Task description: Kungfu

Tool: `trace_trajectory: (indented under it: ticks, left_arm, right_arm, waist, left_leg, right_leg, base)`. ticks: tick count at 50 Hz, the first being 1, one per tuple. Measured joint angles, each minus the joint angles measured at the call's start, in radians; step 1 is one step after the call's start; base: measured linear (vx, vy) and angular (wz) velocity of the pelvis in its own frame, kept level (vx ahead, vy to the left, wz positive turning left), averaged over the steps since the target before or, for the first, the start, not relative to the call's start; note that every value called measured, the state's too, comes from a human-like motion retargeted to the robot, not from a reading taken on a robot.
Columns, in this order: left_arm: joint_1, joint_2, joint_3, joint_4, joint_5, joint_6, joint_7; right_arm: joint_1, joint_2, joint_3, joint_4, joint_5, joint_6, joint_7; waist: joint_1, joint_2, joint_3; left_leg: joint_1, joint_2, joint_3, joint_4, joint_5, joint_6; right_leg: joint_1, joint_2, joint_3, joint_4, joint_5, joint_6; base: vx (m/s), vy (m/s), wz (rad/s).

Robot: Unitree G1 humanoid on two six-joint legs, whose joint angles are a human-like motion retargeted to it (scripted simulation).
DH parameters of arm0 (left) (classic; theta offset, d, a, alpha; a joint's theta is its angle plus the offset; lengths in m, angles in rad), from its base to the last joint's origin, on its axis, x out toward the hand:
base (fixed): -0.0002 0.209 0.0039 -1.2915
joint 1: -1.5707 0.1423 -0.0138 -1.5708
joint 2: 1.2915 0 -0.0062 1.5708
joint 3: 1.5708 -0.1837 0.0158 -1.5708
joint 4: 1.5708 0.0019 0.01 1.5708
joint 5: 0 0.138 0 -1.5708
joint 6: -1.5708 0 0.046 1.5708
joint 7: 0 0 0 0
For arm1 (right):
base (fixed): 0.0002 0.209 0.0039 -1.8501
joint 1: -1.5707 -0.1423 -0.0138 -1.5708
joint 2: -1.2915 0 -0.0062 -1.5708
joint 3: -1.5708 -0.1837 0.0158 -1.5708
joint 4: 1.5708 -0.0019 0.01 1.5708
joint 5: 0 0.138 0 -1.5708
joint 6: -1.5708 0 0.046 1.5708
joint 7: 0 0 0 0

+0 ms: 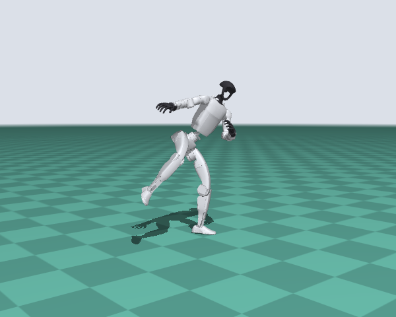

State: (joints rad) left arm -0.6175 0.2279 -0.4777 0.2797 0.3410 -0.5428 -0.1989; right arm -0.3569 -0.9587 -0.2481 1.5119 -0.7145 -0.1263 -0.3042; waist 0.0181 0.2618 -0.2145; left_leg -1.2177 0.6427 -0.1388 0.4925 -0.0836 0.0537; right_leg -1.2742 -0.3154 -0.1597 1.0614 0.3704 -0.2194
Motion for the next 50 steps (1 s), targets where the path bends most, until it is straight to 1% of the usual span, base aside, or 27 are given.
trace_trajectory:
  ticks: [2,4,5,7,8,10,12,13,17,20,25,27,28,29,30,31,32,33,35,37,38,40,42,43,45,47,50]
  left_arm:
    - [0.061,-0.01,0.011,0.032,0.037,-0.02,0.002]
    - [0.125,0.001,0.019,0.067,0.058,-0.031,0.017]
    - [0.152,0.01,0.02,0.082,0.059,-0.031,0.027]
    - [0.192,0.039,0.034,0.114,0.046,-0.038,0.039]
    - [0.21,0.052,0.049,0.133,0.038,-0.044,0.037]
    - [0.243,0.06,0.079,0.171,0.033,-0.048,0.024]
    - [0.271,0.057,0.103,0.211,0.032,-0.052,0.008]
    - [0.281,0.052,0.108,0.231,0.034,-0.051,0.009]
    - [0.278,0.021,0.096,0.322,0.048,-0.033,0.077]
    - [0.249,0.008,0.079,0.401,0.089,-0.015,0.143]
    - [0.162,-0.03,0.065,0.568,0.188,-0.002,0.229]
    - [0.11,-0.051,0.069,0.655,0.253,-0.005,0.269]
    - [0.084,-0.064,0.071,0.702,0.294,-0.01,0.293]
    - [0.056,-0.077,0.073,0.75,0.338,-0.012,0.318]
    - [0.028,-0.09,0.074,0.798,0.382,-0.012,0.343]
    - [-0.002,-0.105,0.079,0.843,0.435,-0.016,0.361]
    - [-0.036,-0.12,0.086,0.885,0.486,-0.017,0.376]
    - [-0.079,-0.136,0.096,0.924,0.536,-0.013,0.386]
    - [-0.156,-0.152,0.107,1.005,0.59,-0.001,0.39]
    - [-0.2,-0.153,0.111,1.052,0.609,0.024,0.391]
    - [-0.212,-0.152,0.105,1.063,0.591,0.025,0.41]
    - [-0.219,-0.154,0.108,1.05,0.58,-0.017,0.429]
    - [-0.236,-0.126,0.085,1.011,0.612,-0.05,0.425]
    - [-0.245,-0.112,0.071,1.003,0.616,-0.038,0.427]
    - [-0.259,-0.094,0.053,0.986,0.611,-0.036,0.407]
    - [-0.273,-0.063,0.033,0.96,0.55,-0.057,0.319]
    - [-0.261,-0.055,0.013,0.946,0.51,-0.028,0.227]
  right_arm:
    - [0.041,0.041,-0.015,0.013,0.023,0.03,-0.007]
    - [0.07,0.096,-0.03,0.013,0.041,0.054,-0.007]
    - [0.078,0.123,-0.034,0.012,0.047,0.052,-0.003]
    - [0.085,0.166,-0.019,0.002,0.047,0.016,0.003]
    - [0.085,0.185,-0.009,-0.002,0.042,0.002,0.0]
    - [0.087,0.213,0.005,-0.008,0.038,-0.004,-0.016]
    - [0.082,0.24,0.028,-0.017,0.036,-0.007,-0.019]
    - [0.075,0.253,0.039,-0.02,0.039,-0.009,-0.018]
    - [0.015,0.314,0.092,-0.029,0.075,-0.032,-0.027]
    - [-0.041,0.374,0.157,-0.026,0.104,-0.086,-0.031]
    - [-0.096,0.507,0.239,-0.011,0.153,-0.177,-0.069]
    - [-0.12,0.574,0.255,0.011,0.159,-0.24,-0.103]
    - [-0.133,0.604,0.263,0.02,0.153,-0.277,-0.119]
    - [-0.145,0.629,0.278,0.022,0.141,-0.314,-0.135]
    - [-0.158,0.652,0.296,0.019,0.125,-0.35,-0.15]
    - [-0.171,0.665,0.322,0.002,0.122,-0.367,-0.156]
    - [-0.19,0.676,0.345,-0.023,0.117,-0.385,-0.156]
    - [-0.218,0.682,0.361,-0.062,0.107,-0.404,-0.142]
    - [-0.27,0.679,0.425,-0.142,0.102,-0.452,-0.086]
    - [-0.314,0.696,0.493,-0.208,0.116,-0.477,-0.017]
    - [-0.328,0.7,0.523,-0.245,0.123,-0.491,0.02]
    - [-0.341,0.703,0.569,-0.307,0.126,-0.531,0.065]
    - [-0.353,0.687,0.6,-0.357,0.13,-0.544,0.08]
    - [-0.355,0.683,0.608,-0.364,0.146,-0.545,0.08]
    - [-0.35,0.693,0.598,-0.374,0.178,-0.568,0.118]
    - [-0.367,0.703,0.585,-0.376,0.278,-0.583,0.222]
    - [-0.37,0.687,0.626,-0.393,0.386,-0.563,0.307]
  waist:
    - [0.014,-0.081,-0.066]
    - [-0.005,-0.161,-0.121]
    - [-0.019,-0.191,-0.138]
    - [-0.059,-0.249,-0.153]
    - [-0.079,-0.287,-0.16]
    - [-0.109,-0.338,-0.189]
    - [-0.131,-0.357,-0.209]
    - [-0.135,-0.358,-0.206]
    - [-0.149,-0.308,-0.154]
    - [-0.172,-0.245,-0.109]
    - [-0.205,-0.17,-0.067]
    - [-0.206,-0.161,-0.066]
    - [-0.21,-0.161,-0.059]
    - [-0.222,-0.176,-0.048]
    - [-0.238,-0.199,-0.034]
    - [-0.257,-0.212,-0.039]
    - [-0.275,-0.21,-0.038]
    - [-0.288,-0.18,-0.025]
    - [-0.309,-0.205,0.007]
    - [-0.304,-0.152,0.012]
    - [-0.297,-0.109,0.013]
    - [-0.271,-0.065,0.029]
    - [-0.258,-0.034,0.081]
    - [-0.257,-0.022,0.105]
    - [-0.259,0.008,0.158]
    - [-0.264,0.045,0.201]
    - [-0.275,0.059,0.228]
  left_leg:
    - [0.024,-0.01,0.071,0.001,-0.017,-0.022]
    - [0.052,-0.04,0.146,0.003,-0.033,-0.038]
    - [0.068,-0.056,0.175,0.005,-0.041,-0.045]
    - [0.117,-0.099,0.242,0.016,-0.061,-0.061]
    - [0.148,-0.126,0.289,0.021,-0.069,-0.068]
    - [0.186,-0.178,0.364,0.028,-0.086,-0.074]
    - [0.214,-0.212,0.417,0.034,-0.097,-0.076]
    - [0.236,-0.221,0.437,0.032,-0.097,-0.078]
    - [0.333,-0.216,0.492,0.025,-0.093,-0.099]
    - [0.401,-0.179,0.519,0.027,-0.096,-0.129]
    - [0.477,-0.1,0.58,0.052,-0.092,-0.208]
    - [0.496,-0.078,0.596,0.062,-0.082,-0.253]
    - [0.507,-0.074,0.597,0.07,-0.072,-0.277]
    - [0.527,-0.091,0.603,0.082,-0.062,-0.297]
    - [0.551,-0.118,0.613,0.096,-0.053,-0.315]
    - [0.539,-0.167,0.595,0.096,-0.033,-0.315]
    - [0.512,-0.21,0.556,0.1,-0.014,-0.315]
    - [0.458,-0.239,0.476,0.111,0.002,-0.315]
    - [0.495,-0.339,0.447,0.074,0.009,-0.315]
    - [0.509,-0.329,0.41,0.013,0.005,-0.315]
    - [0.498,-0.322,0.366,0.009,-0.008,-0.315]
    - [0.528,-0.33,0.316,-0.023,-0.019,-0.315]
    - [0.591,-0.322,0.325,-0.061,-0.035,-0.315]
    - [0.619,-0.324,0.33,-0.086,-0.038,-0.315]
    - [0.649,-0.321,0.339,-0.12,-0.04,-0.315]
    - [0.629,-0.29,0.336,-0.117,-0.058,-0.315]
    - [0.662,-0.305,0.37,-0.182,-0.065,-0.315]
  right_leg:
    - [0.012,0.047,-0.079,0.031,-0.022,0.084]
    - [0.039,0.092,-0.133,0.004,-0.049,0.185]
    - [0.066,0.115,-0.164,-0.027,-0.065,0.239]
    - [0.112,0.153,-0.176,-0.095,-0.083,0.312]
    - [0.123,0.162,-0.154,-0.126,-0.089,0.334]
    - [0.137,0.131,-0.142,-0.178,-0.117,0.343]
    - [0.152,0.078,-0.141,-0.229,-0.139,0.319]
    - [0.166,0.059,-0.136,-0.259,-0.143,0.304]
    - [0.231,-0.004,-0.1,-0.412,-0.149,0.235]
    - [0.287,-0.048,-0.113,-0.541,-0.162,0.167]
    - [0.326,-0.096,-0.206,-0.695,-0.278,0.088]
    - [0.302,-0.096,-0.233,-0.689,-0.366,0.066]
    - [0.297,-0.095,-0.243,-0.679,-0.395,0.071]
    - [0.301,-0.132,-0.281,-0.679,-0.341,0.119]
    - [0.311,-0.188,-0.333,-0.684,-0.246,0.188]
    - [0.184,-0.178,-0.128,-0.592,-0.275,0.224]
    - [0.072,-0.174,0.019,-0.518,-0.295,0.253]
    - [-0.01,-0.18,0.05,-0.48,-0.294,0.269]
    - [-0.105,-0.237,0.066,-0.419,-0.324,0.257]
    - [-0.21,-0.178,0.103,-0.308,-0.396,0.264]
    - [-0.253,-0.136,0.121,-0.288,-0.395,0.262]
    - [-0.296,-0.092,0.124,-0.26,-0.384,0.252]
    - [-0.296,-0.053,0.122,-0.24,-0.39,0.242]
    - [-0.296,-0.038,0.127,-0.231,-0.395,0.24]
    - [-0.296,-0.031,0.112,-0.21,-0.403,0.234]
    - [-0.296,-0.032,0.078,-0.198,-0.421,0.233]
    - [-0.296,-0.047,0.085,-0.181,-0.465,0.227]
  base:
    - [0.26,-0.38,-0.44]
    - [0.18,-0.3,-0.05]
    - [0.11,-0.35,0.42]
    - [0.1,-0.37,0.78]
    - [0.09,-0.29,0.89]
    - [0.09,-0.32,0.76]
    - [0.03,-0.38,0.55]
    - [-0.07,-0.27,0.37]
    - [-0.18,-0.26,-0.01]
    - [-0.12,-0.36,-0.34]
    - [-0.07,-0.52,-0.53]
    - [-0.06,-1.08,-0.64]
    - [-0.06,-0.81,-0.28]
    - [-0.06,-0.72,0.1]
    - [-0.08,-0.93,0.57]
    - [-0.19,-0.89,0.81]
    - [-0.41,-0.56,0.85]
    - [-0.5,-0.26,0.55]
    - [-0.39,-0.25,-0.03]
    - [-0.08,-0.31,-0.8]
    - [0.08,0.08,-1.17]
    - [0.13,0.08,-1.42]
    - [0.02,-0.08,-1.24]
    - [-0.08,0.02,-0.74]
    - [-0.14,0.01,-0.33]
    - [-0.16,-0.07,0.14]
    - [-0.11,0.02,0.3]
